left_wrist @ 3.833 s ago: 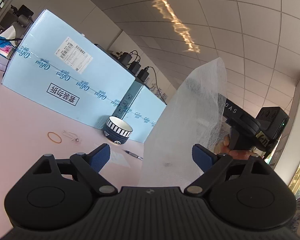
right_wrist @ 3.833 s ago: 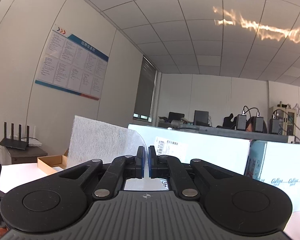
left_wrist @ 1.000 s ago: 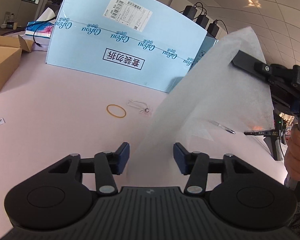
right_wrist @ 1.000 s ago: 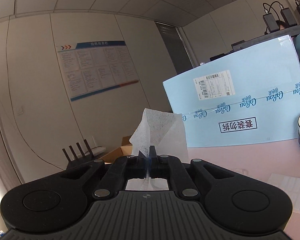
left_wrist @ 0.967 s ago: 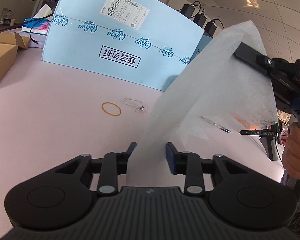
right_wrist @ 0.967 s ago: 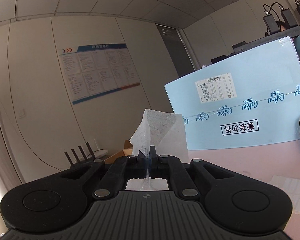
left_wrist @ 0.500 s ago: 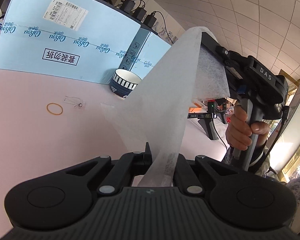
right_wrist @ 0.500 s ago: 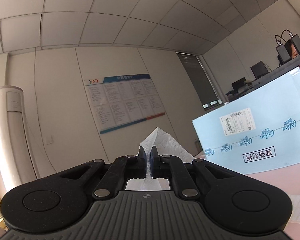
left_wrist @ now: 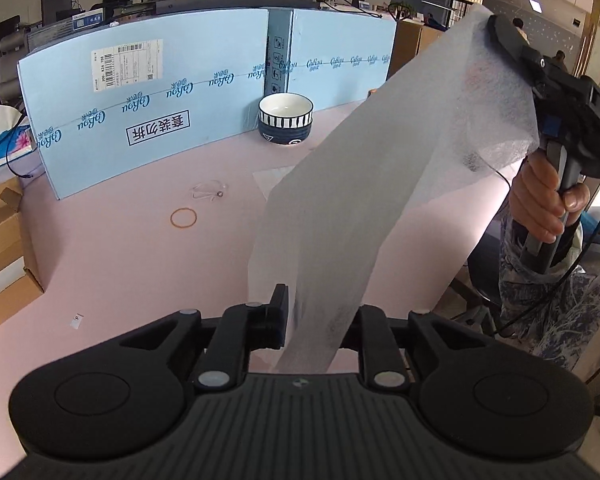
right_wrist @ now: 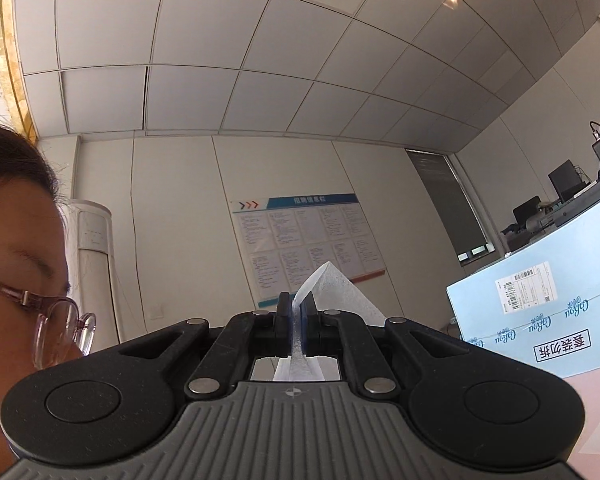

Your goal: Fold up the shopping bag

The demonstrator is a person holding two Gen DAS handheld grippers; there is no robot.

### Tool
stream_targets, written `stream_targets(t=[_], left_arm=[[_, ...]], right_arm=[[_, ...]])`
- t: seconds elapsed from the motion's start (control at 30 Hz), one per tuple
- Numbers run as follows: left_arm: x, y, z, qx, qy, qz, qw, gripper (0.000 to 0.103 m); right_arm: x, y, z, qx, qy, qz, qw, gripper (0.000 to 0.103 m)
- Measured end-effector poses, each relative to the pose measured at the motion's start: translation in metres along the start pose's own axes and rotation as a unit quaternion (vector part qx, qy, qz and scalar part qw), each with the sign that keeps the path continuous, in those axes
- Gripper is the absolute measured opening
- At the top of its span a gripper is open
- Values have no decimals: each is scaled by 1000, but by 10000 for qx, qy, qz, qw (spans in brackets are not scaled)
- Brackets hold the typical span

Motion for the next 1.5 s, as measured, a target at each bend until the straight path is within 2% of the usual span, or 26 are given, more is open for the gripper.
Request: stream_targets(t=[0.03, 0.17, 0.27, 0.33, 0.4, 0.43, 0.5, 0.53, 0.6, 0.7, 0.83, 0.9, 1.0, 1.13, 1.27, 1.3, 1.37, 1.43, 1.5], left_arm=[[2, -1, -1, -40, -51, -27, 10000, 21], [15, -1, -13, -188, -66, -175, 9996, 42], [5, 10, -23, -236, -63, -139, 9996, 45], [-10, 16, -34, -251, 63, -53, 9997, 46], [-42, 25, -55, -323, 359, 87, 9988, 46], [-56, 27, -66, -350, 488, 157, 9981, 46], [-85, 31, -87, -378, 702, 319, 9963, 46], [-92, 31, -99, -389, 743, 439, 9955, 46], [-109, 24, -129, -586, 628, 739, 9936, 46], [-128, 3, -176, -1032, 428, 1047, 9882, 46], [-145, -17, -211, -1216, 379, 1226, 9843, 46], [-150, -15, -212, -1022, 297, 1318, 9856, 46], [-161, -10, -207, -831, 504, 1475, 9843, 46], [-168, -4, -185, -454, 724, 1608, 9833, 47], [-159, -5, -137, 98, 839, 1653, 9826, 59], [-151, -11, -116, 296, 886, 1638, 9821, 64], [-142, -22, -96, 491, 938, 1651, 9806, 69], [-132, -43, -78, 542, 1030, 1723, 9781, 72], [-123, -69, -68, 473, 1192, 1825, 9748, 73]], right_arm=[[0, 1, 5, -18, -47, 23, 10000, 6], [13, 1, 8, -82, -317, 13, 9995, 6], [34, -3, 3, -88, -579, -117, 9982, 7], [61, -9, -3, -101, -916, -266, 9954, 7], [86, -15, -8, -107, -1227, -320, 9919, 8], [103, -18, -13, -134, -1459, -268, 9889, 10], [137, -28, -21, -221, -1987, -164, 9797, 21], [153, -34, -23, -290, -2181, -197, 9753, 21], [185, -49, -26, -472, -2522, -408, 9657, 21], [235, -77, -21, -800, -3079, -766, 9450, 21], [263, -96, -4, -1017, -3548, -814, 9258, 23], [263, -96, 1, -974, -3580, -727, 9258, 38], [254, -95, 2, -877, -3492, -471, 9318, 38], [228, -98, -3, -991, -3192, -122, 9424, 43], [195, -113, -8, -1360, -2824, 296, 9492, 51], [186, -119, -8, -1475, -2734, 397, 9497, 54], [171, -131, -8, -1707, -2581, 496, 9496, 55], [160, -143, -9, -2011, -2420, 435, 9482, 55], [154, -158, -10, -2464, -2428, 93, 9382, 55]])
Point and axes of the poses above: each gripper's, at about its wrist camera, not at the fingertips, and z roughly against the way its jaws point, x to its right, y to its top, the point moved 7 cm from there along -z, roughly the way its jaws point, and after that the axes turned 8 degrees about x, right-handed, at the moved point
